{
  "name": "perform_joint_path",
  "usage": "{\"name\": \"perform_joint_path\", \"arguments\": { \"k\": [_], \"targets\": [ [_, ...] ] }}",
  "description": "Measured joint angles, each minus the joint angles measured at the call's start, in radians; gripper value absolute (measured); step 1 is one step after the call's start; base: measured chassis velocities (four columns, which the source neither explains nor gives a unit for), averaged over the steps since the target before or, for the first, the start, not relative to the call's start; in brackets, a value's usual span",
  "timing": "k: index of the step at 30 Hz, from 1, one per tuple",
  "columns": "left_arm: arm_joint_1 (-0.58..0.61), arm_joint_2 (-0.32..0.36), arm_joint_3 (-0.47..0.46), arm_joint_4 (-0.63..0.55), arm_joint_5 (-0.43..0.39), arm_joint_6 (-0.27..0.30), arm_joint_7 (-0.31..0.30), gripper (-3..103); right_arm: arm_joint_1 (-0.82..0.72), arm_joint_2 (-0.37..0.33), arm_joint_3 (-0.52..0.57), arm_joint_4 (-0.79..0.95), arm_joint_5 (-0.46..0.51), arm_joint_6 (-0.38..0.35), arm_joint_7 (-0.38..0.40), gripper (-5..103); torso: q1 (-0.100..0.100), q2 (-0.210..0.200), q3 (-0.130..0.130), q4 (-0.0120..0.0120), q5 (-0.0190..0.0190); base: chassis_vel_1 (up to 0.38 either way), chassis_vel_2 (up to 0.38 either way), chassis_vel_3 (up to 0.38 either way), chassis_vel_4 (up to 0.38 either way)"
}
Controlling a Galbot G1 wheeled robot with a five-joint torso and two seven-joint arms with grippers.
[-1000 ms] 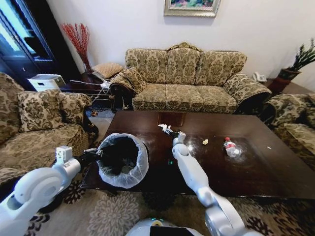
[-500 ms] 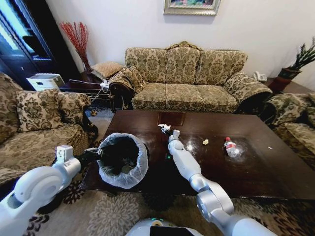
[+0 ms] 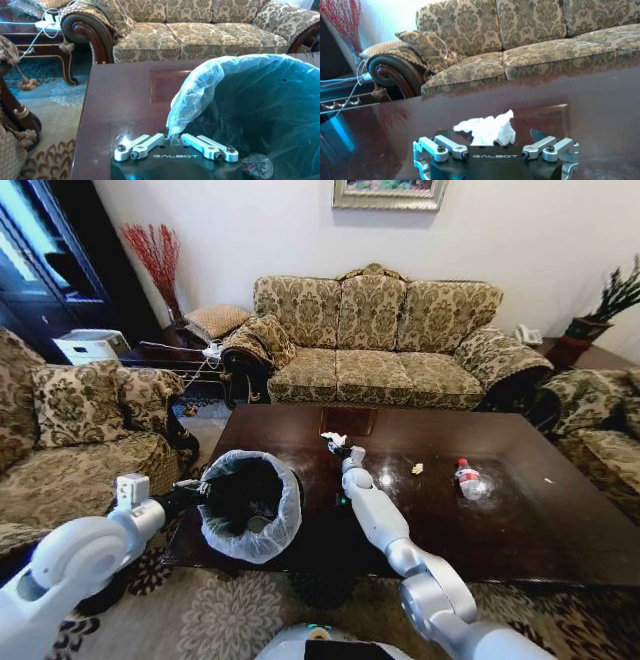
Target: Move to the front of the table and place the trash on the table into the trash bin.
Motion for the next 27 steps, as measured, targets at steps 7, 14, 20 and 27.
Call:
{"name": "perform_joint_path", "arguments": {
  "k": [7, 14, 20, 27],
  "targets": [
    [0.000, 0.005, 0.000, -0.004, -0.001, 0.000, 0.001, 0, -0.005, 0.002, -0.002, 0.007, 0.002, -0.006, -0.001, 100, 0.000, 0.000, 0.000, 0.0000, -0.0001, -0.027, 0.019, 0.021, -0.021],
    [0.002, 0.004, -0.007, -0.011, -0.008, 0.000, 0.001, 0, 0.013, 0.017, -0.002, -0.032, 0.003, 0.005, -0.005, 103, 0.000, 0.000, 0.000, 0.0000, 0.0001, -0.020, 0.019, 0.017, -0.022],
    [0.004, -0.006, -0.009, -0.016, -0.008, 0.000, 0.001, 0, 0.027, 0.018, -0.001, -0.058, 0.000, 0.005, -0.011, 93, 0.000, 0.000, 0.000, 0.0001, 0.0000, 0.000, 0.000, 0.000, 0.000],
    [0.003, -0.006, -0.010, -0.017, -0.009, 0.000, 0.001, 0, 0.036, 0.018, 0.000, -0.073, -0.008, -0.023, -0.007, 70, 0.000, 0.000, 0.000, 0.0000, 0.0000, 0.000, 0.000, 0.000, 0.000]
  ]
}}
